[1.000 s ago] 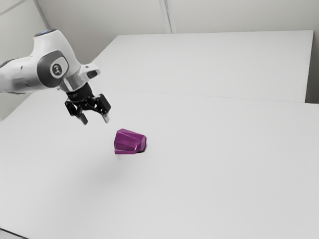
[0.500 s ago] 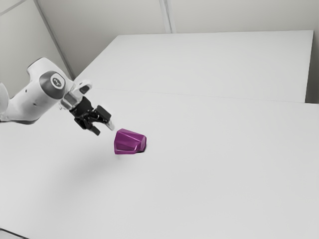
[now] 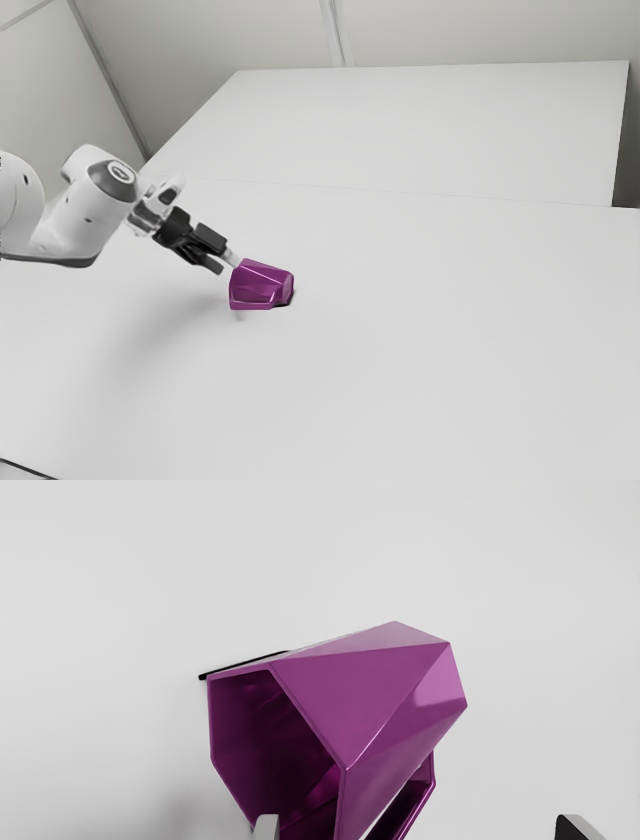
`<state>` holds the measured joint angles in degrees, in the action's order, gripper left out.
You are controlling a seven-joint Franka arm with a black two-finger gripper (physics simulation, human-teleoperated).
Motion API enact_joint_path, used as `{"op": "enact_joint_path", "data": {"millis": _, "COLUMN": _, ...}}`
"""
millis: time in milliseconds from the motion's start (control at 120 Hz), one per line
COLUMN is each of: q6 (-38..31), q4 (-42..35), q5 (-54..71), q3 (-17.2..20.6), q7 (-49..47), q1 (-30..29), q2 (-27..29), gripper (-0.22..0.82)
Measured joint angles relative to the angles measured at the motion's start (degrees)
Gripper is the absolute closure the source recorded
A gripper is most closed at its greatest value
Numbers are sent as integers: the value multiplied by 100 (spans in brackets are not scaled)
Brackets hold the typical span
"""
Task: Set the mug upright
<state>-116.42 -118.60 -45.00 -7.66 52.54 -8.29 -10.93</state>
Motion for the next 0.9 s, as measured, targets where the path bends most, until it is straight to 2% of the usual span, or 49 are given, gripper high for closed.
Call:
{"op": "enact_joint_path", "data": {"millis": 450, "q6": 477, "q4": 262, "q5": -829, "q3": 101, "q7": 794, "q1": -200, "q2": -565, "gripper": 0}}
{"op": "enact_joint_path", "data": {"millis": 533, "q6": 653, "q4": 252, "q5": -1012, "q3": 112, "q7": 858, "q1": -205, "q2": -637, "gripper": 3}}
{"op": "enact_joint_path", "data": {"millis": 625, "q6": 825, "q4": 254, "q5": -1117, "q3": 116, "q7": 869, "q1": -247, "q2": -708, "gripper": 12}}
{"op": "enact_joint_path", "data": {"millis": 900, "q6": 1077, "q4": 265, "q5": -1234, "q3": 124, "q7": 873, "q1": -287, "q2": -773, "gripper": 57}}
